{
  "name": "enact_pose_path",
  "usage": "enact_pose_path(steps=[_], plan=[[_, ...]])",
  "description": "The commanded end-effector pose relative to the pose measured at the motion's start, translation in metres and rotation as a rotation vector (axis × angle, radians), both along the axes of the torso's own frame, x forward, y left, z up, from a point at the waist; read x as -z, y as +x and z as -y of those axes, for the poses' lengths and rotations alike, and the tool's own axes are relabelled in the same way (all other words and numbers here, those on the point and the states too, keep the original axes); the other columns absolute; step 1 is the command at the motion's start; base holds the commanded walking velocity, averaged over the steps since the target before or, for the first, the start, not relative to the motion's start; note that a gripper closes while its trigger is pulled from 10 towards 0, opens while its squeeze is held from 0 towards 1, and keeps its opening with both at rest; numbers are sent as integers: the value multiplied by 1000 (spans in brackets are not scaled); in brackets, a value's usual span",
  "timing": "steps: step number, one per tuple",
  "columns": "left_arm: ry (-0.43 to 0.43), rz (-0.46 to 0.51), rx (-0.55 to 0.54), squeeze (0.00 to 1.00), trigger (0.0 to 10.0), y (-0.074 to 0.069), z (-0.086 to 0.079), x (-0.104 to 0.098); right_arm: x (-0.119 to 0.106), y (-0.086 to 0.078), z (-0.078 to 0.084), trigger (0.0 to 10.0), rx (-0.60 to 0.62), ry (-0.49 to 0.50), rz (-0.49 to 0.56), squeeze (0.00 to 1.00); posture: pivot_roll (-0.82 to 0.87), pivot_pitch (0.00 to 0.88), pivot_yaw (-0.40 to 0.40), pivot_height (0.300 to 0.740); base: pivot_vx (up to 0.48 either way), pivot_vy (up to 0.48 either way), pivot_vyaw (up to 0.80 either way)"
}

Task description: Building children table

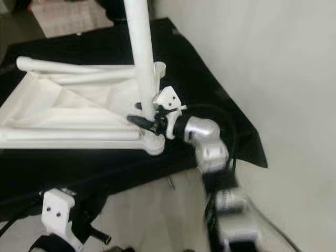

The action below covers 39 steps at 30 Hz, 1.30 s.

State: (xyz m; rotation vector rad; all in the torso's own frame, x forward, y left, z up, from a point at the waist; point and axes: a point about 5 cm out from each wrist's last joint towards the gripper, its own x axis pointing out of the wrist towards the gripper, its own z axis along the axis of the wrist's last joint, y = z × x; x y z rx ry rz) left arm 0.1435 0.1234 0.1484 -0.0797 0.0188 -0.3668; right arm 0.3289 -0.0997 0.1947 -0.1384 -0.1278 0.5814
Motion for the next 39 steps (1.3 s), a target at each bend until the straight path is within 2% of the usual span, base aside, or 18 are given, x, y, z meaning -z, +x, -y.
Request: enact_pose_path(steps=[1, 2, 3, 8, 9, 13, 14, 17, 18, 19, 20, 22, 25, 26, 28, 30, 34, 39], plan=[[15, -22, -6, 0, 10000, 0, -3, 5, 15, -15, 12, 0, 152, -66, -47, 0, 31, 166, 32, 740, 0, 0, 0], [15, -22, -6, 0, 10000, 0, -3, 5, 15, -15, 12, 0, 152, -66, -47, 0, 31, 166, 32, 740, 0, 0, 0], [21, -22, -1, 0, 10000, 5, -4, 7, 16, -28, -8, 0, 127, -68, -22, 0, 25, 140, 46, 740, 0, 0, 0], [25, -22, 4, 0, 10000, 9, -5, 9, 18, -24, -20, 0, 72, -85, -17, 0, 32, 132, 37, 740, 0, 0, 0], [27, -19, -1, 0, 10000, 9, -5, 9, 18, -23, -22, 10000, 60, -84, -25, 0, 32, 131, 36, 740, 0, 0, 0], [31, -15, -12, 0, 10000, 9, -5, 8, 10, -23, -30, 10000, -31, -22, -5, 0, 31, 134, 36, 740, 0, 0, 0], [31, -14, -12, 0, 10000, 9, -5, 8, 5, -26, -34, 10000, -86, -20, 9, 655, 31, 137, 34, 740, 0, 0, 0], [30, -13, -12, 0, 10000, 8, -5, 8, 2, -28, -37, 10000, -121, -23, 17, 655, 31, 137, 34, 740, 0, 0, 0], [29, -13, -10, 0, 10000, 8, -5, 8, -5, -28, -39, 10000, -207, -7, 23, 1000, 31, 139, 33, 740, 0, 0, 0], [27, -13, -9, 0, 10000, 8, -5, 8, -12, -27, -39, 10000, -299, 3, 26, 1000, 30, 142, 34, 740, 0, 0, 0], [27, -13, -9, 0, 10000, 8, -5, 8, -12, -27, -39, 10000, -299, 3, 26, 1000, 30, 142, 34, 740, 0, 0, 0], [24, -12, -7, 0, 10000, 6, -4, 7, -20, -21, -33, 10000, -511, -90, 49, 1000, 36, 149, 34, 740, 0, 0, 0], [23, -12, -6, 0, 10000, 5, -4, 7, -21, -20, -30, 10000, -577, -133, 50, 1000, 37, 150, 34, 740, 0, 0, 0], [22, -13, -6, 0, 10000, 5, -4, 6, -21, -18, -27, 10000, -671, -191, 44, 0, 43, 156, 33, 740, 0, 0, 0], [22, -13, -6, 0, 10000, 5, -4, 6, -21, -18, -27, 10000, -671, -191, 44, 0, 43, 156, 33, 740, 0, 0, 0], [20, -14, -8, 0, 10000, 5, -4, 5, -24, -8, -21, 10000, -802, -224, -10, 0, 49, 164, 34, 740, 0, 0, 0], [20, -14, -8, 0, 10000, 5, -4, 5, -26, -5, -19, 10000, -833, -231, -23, 0, 52, 167, 35, 740, 0, 0, 0], [18, -20, -4, 0, 10000, 2, -3, 3, -28, 5, -20, 9843, -947, -229, -90, 0, 65, 180, 37, 740, 0, 0, 0]])
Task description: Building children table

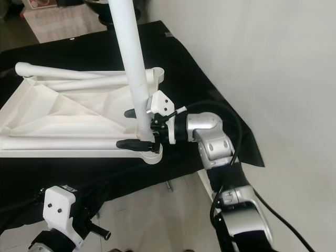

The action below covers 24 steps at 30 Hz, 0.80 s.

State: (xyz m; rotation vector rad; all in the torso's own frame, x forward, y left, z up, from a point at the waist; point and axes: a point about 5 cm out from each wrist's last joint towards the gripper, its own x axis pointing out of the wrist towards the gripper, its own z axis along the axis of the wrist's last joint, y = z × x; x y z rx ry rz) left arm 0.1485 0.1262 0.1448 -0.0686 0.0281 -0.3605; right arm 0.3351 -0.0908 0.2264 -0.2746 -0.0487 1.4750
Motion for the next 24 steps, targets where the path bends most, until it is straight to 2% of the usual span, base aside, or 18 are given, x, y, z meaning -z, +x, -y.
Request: enact_pose_path(steps=[1, 10, 17, 19, 21, 22, 23, 24], plan=[[5, -15, 2, 0, 10000, -4, 0, 0, 3, 2, -11, 0, -68, -11, -27, 0, 67, 182, 36, 740, 0, 0, 0], [4, -16, 0, 0, 10000, -5, 0, 0, 0, 7, -8, 0, -83, 25, -35, 0, 61, 179, 38, 740, 0, 0, 0], [4, -16, 1, 0, 10000, -4, 0, 0, 0, 11, 1, 0, -32, 58, -28, 0, 59, 173, 41, 740, 0, 0, 0], [4, -16, 1, 0, 10000, -4, 0, 0, 0, 13, 3, 0, 14, 73, -19, 0, 58, 170, 35, 740, 0, 0, 0], [4, -15, -2, 0, 10000, -3, 0, 1, 8, 11, 2, 0, 167, 118, -27, 0, 51, 170, 31, 740, 0, 0, 0], [4, -15, -2, 0, 10000, -3, 0, 1, 8, 11, 2, 0, 167, 118, -27, 0, 51, 170, 31, 740, 0, 0, 0], [4, -14, -3, 0, 10000, -3, -1, 0, 21, 8, -4, 0, 344, 146, -50, 0, 48, 173, 26, 740, 0, 0, 0], [4, -14, -3, 0, 10000, -3, -1, 0, 21, 8, -4, 0, 344, 146, -50, 0, 48, 173, 26, 740, 0, 0, 0]])
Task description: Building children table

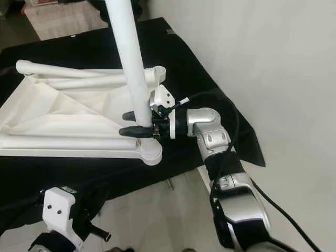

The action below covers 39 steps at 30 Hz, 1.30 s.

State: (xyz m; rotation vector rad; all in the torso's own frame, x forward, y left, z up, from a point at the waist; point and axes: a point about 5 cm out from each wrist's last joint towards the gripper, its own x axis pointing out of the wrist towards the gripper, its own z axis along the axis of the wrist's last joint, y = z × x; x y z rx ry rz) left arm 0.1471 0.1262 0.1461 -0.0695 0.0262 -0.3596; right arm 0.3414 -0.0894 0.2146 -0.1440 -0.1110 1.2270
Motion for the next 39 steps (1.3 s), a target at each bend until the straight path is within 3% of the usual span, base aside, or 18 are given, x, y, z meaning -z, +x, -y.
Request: enact_pose_path(steps=[1, 2, 4, 6, 10, 11, 13, 14, 17, 18, 20, 21, 25, 30, 31, 34, 35, 39], plan=[[5, -15, -5, 0, 10000, -2, -2, 2, 25, -3, -2, 0, 451, -11, -48, 0, 45, 176, 29, 740, 0, 0, 0], [5, -15, -5, 0, 10000, -2, -2, 2, 25, -3, -2, 0, 451, -11, -48, 0, 45, 176, 29, 740, 0, 0, 0], [7, -13, -6, 0, 10000, -1, -3, 1, 40, -33, -5, 0, 762, 8, -75, 0, 47, 175, 33, 740, 0, 0, 0], [10, -13, -7, 0, 10000, 0, -3, 2, 37, -42, -17, 0, 742, 20, -54, 0, 31, 163, 46, 740, 0, 0, 0], [11, -14, -5, 0, 10000, 1, -3, 3, 34, -40, -25, 0, 681, 17, -26, 0, 35, 155, 36, 740, 0, 0, 0], [11, -14, -5, 0, 10000, 1, -3, 4, 33, -38, -30, 3137, 645, 21, -29, 0, 35, 150, 32, 740, 0, 0, 0], [10, -14, -5, 0, 10000, 1, -3, 4, 33, -37, -33, 3137, 623, 24, -37, 0, 35, 150, 32, 740, 0, 0, 0], [12, -12, -9, 0, 10000, 1, -2, 4, 31, -36, -37, 10000, 577, 40, -44, 0, 37, 149, 29, 740, 0, 0, 0], [14, -10, -15, 0, 10000, 1, -2, 4, 26, -38, -43, 10000, 516, 63, -40, 0, 38, 147, 27, 740, 0, 0, 0], [14, -9, -17, 0, 10000, 1, -2, 5, 15, -39, -48, 10000, 351, 106, -30, 576, 36, 146, 27, 740, 0, 0, 0], [14, -9, -17, 0, 10000, 1, -2, 5, 12, -39, -49, 10000, 308, 116, -27, 576, 36, 146, 27, 740, 0, 0, 0], [11, -9, -15, 0, 10000, 1, -1, 5, 8, -39, -48, 10000, 268, 108, -21, 1000, 33, 144, 21, 740, 0, 0, 0], [5, -10, -11, 0, 10000, 1, 0, 4, 1, -33, -40, 10000, 179, 81, 8, 1000, 36, 144, 18, 740, 0, 0, 0], [2, -9, -14, 0, 10000, 0, 0, 4, -3, -25, -27, 10000, -56, -40, 58, 953, 46, 151, 16, 740, 0, 0, 0], [2, -9, -16, 0, 10000, 0, 0, 3, -4, -22, -24, 10000, -114, -56, 43, 137, 53, 158, 15, 740, 0, 0, 0], [1, -8, -17, 0, 10000, 0, 0, 2, -6, -18, -21, 10000, -174, -61, 23, 137, 54, 160, 16, 740, 0, 0, 0], [-1, -8, -16, 0, 10000, -1, 0, 2, -8, -14, -21, 10000, -212, -49, -5, 0, 54, 165, 18, 740, 0, 0, 0], [-4, -13, -15, 0, 10000, -5, 0, 0, -17, 0, -27, 10000, -276, -41, -23, 0, 68, 177, 20, 740, 0, 0, 0]])
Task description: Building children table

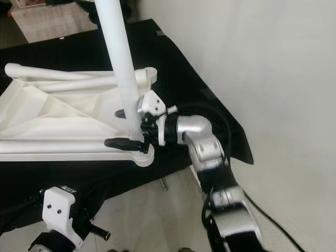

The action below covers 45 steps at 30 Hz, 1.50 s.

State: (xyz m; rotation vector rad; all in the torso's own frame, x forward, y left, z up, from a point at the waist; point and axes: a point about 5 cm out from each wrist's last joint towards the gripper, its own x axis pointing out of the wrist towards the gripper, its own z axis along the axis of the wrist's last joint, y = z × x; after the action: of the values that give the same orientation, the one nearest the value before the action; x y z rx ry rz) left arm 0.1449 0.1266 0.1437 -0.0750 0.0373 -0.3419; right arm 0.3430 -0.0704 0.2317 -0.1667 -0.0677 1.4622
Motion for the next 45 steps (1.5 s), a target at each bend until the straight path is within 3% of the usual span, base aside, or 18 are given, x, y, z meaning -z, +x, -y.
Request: enact_pose_path(steps=[1, 4, 6, 8, 9, 17, 25, 27, 28, 30, 31, 32, 33, 37, 41, 43, 44, 45], plan=[[-1, -3, 3, 0, 10000, -4, 1, -2, -3, 1, -10, 10000, -59, 26, -3, 0, 74, 185, 20, 740, 0, 0, 0], [-1, -4, 3, 0, 10000, -5, 1, -3, -5, 2, -13, 10000, -86, 29, -11, 0, 77, 188, 20, 740, 0, 0, 0], [-1, -8, 3, 0, 10000, -8, 1, -3, -5, 3, -15, 4392, -144, 16, -21, 0, 81, 193, 19, 740, 0, 0, 0], [-1, -8, 3, 0, 10000, -8, 1, -3, -5, 3, -15, 4392, -144, 16, -21, 0, 81, 193, 19, 740, 0, 0, 0], [-1, -10, 2, 0, 10000, -8, 1, -3, -5, 4, -15, 0, -163, 11, -25, 0, 81, 195, 19, 740, 0, 0, 0], [0, -11, 0, 0, 10000, -8, 1, -3, -9, 8, -12, 0, -159, 31, -17, 0, 75, 192, 21, 740, 0, 0, 0], [2, -10, -1, 0, 10000, -4, 0, -1, -8, 14, 2, 0, 36, 78, 56, 0, 61, 177, 20, 740, 0, 0, 0], [3, -7, -3, 0, 10000, -3, 0, -1, 6, 12, 3, 0, 274, 76, 71, 0, 53, 175, 11, 740, 0, 0, 0], [3, -7, -3, 0, 10000, -3, 0, -1, 6, 12, 3, 0, 274, 76, 71, 0, 53, 175, 11, 740, 0, 0, 0], [5, -3, -9, 0, 10000, -1, -3, -1, 37, -4, 17, 0, 954, -4, 85, 0, 32, 181, 13, 740, 0, 0, 0], [6, -1, -10, 0, 10000, 0, -3, -1, 42, -22, 15, 0, 1053, -17, 123, 0, 30, 176, 30, 740, 0, 0, 0], [6, -1, -10, 0, 10000, 0, -3, -1, 42, -22, 15, 0, 1053, -17, 123, 0, 30, 176, 30, 740, 0, 0, 0], [10, 1, -10, 0, 10000, 2, -4, 0, 40, -37, -4, 0, 985, 19, 138, 0, 20, 161, 39, 740, 0, 0, 0], [11, 1, -7, 0, 10000, 4, -4, 1, 38, -37, -13, 0, 939, 32, 144, 0, 30, 154, 36, 740, 0, 0, 0], [16, 3, -1, 0, 10000, 7, -4, 2, 34, -21, -24, 0, 884, 43, 167, 0, 48, 143, 32, 740, 0, 0, 0], [17, 3, -2, 0, 10000, 7, -4, 2, 33, -25, -25, 0, 908, 40, 167, 0, 48, 143, 32, 740, 0, 0, 0], [19, 5, -8, 0, 10000, 7, -5, 2, 27, -28, -26, 10000, 896, 57, 170, 0, 56, 144, 26, 740, 0, 0, 0], [21, 6, -11, 0, 10000, 6, -4, 1, 23, -31, -29, 10000, 823, 63, 166, 412, 55, 147, 22, 740, 0, 0, 0]])
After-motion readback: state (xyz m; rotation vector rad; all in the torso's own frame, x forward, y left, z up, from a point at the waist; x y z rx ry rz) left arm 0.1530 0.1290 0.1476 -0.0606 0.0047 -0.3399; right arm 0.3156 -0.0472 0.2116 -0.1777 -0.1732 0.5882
